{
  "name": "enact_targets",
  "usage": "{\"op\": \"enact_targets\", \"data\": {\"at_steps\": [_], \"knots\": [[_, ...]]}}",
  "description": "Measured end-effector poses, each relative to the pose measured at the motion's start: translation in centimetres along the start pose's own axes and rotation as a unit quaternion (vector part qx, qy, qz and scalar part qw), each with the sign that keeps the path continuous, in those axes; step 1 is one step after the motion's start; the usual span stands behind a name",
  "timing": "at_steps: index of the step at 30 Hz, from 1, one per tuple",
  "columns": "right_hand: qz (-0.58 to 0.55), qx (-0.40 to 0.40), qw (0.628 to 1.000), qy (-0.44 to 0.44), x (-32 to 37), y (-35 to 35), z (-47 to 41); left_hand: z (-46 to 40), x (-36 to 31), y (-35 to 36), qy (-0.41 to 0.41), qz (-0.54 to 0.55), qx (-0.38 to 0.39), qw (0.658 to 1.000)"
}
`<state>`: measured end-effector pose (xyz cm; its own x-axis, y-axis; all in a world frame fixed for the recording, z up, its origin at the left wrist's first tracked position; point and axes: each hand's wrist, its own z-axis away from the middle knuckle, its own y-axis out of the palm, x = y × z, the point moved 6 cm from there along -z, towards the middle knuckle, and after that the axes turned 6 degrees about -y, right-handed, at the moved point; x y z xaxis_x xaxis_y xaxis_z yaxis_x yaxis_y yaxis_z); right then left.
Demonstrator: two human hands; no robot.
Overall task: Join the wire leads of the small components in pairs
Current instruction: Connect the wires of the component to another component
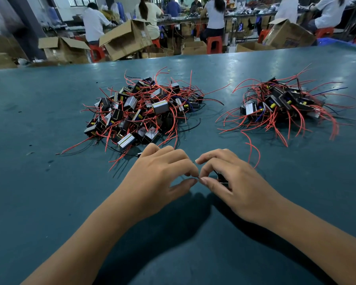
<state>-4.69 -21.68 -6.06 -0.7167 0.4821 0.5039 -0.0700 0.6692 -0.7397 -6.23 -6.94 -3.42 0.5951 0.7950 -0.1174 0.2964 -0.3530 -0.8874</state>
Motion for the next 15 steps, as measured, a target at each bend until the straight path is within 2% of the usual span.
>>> {"op": "enact_targets", "data": {"at_steps": [15], "knots": [[0.005, 0.006, 1.000, -0.011, 0.45, 0.21, 0.00, -0.15, -0.59, 0.27, -0.030, -0.027, -0.005, 0.999]]}}
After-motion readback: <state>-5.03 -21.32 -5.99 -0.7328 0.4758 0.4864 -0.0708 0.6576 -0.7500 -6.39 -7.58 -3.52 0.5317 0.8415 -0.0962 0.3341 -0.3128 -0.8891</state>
